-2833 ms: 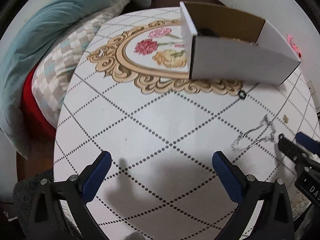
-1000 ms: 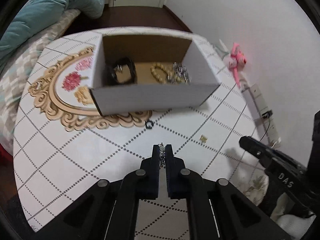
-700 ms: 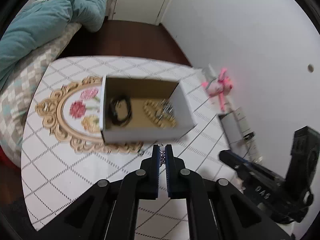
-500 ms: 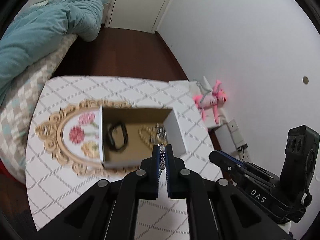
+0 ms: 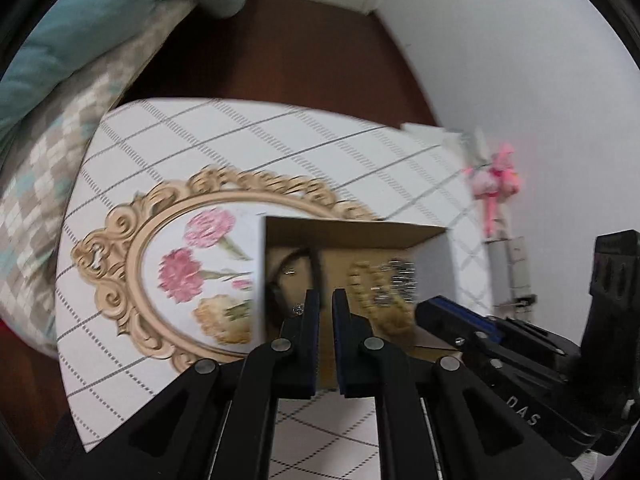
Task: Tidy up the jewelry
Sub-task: 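Carry the bracelet with the left gripper while the right gripper carries the ring into the box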
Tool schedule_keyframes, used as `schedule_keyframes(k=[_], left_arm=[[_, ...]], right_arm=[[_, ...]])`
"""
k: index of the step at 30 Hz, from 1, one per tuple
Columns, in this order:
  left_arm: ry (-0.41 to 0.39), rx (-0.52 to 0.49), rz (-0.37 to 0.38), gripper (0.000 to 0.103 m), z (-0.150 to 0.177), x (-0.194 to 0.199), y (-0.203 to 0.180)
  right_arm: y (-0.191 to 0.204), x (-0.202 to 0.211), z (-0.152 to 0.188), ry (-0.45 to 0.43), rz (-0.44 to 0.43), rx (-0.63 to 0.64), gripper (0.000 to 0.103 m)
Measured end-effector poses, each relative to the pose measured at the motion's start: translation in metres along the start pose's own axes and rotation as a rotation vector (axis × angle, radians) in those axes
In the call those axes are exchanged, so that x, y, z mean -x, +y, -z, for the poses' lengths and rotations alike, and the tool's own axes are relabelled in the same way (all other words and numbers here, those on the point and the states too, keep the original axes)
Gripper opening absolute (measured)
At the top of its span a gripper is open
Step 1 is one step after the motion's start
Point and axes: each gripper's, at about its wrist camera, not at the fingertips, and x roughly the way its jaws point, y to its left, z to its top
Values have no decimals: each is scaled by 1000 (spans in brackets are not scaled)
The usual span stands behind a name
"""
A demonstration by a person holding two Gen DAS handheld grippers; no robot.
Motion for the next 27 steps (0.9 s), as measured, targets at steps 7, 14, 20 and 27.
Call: schedule_keyframes(k=[7,14,20,27], left_arm=[[-80,-33,-130,72,6,8,6],[-156,-60,-203,102,15,15,8],[-154,-72,-268,103,31,10,8],[-188,-80,-268,103,44,27,-1]], right_arm=[[-4,-12,-9,20,51,-14,33],[-2,12,-1,-59,216,36,51],[-4,22,23,-85,376,87,95],[2,37,32,-137,425,100,101]])
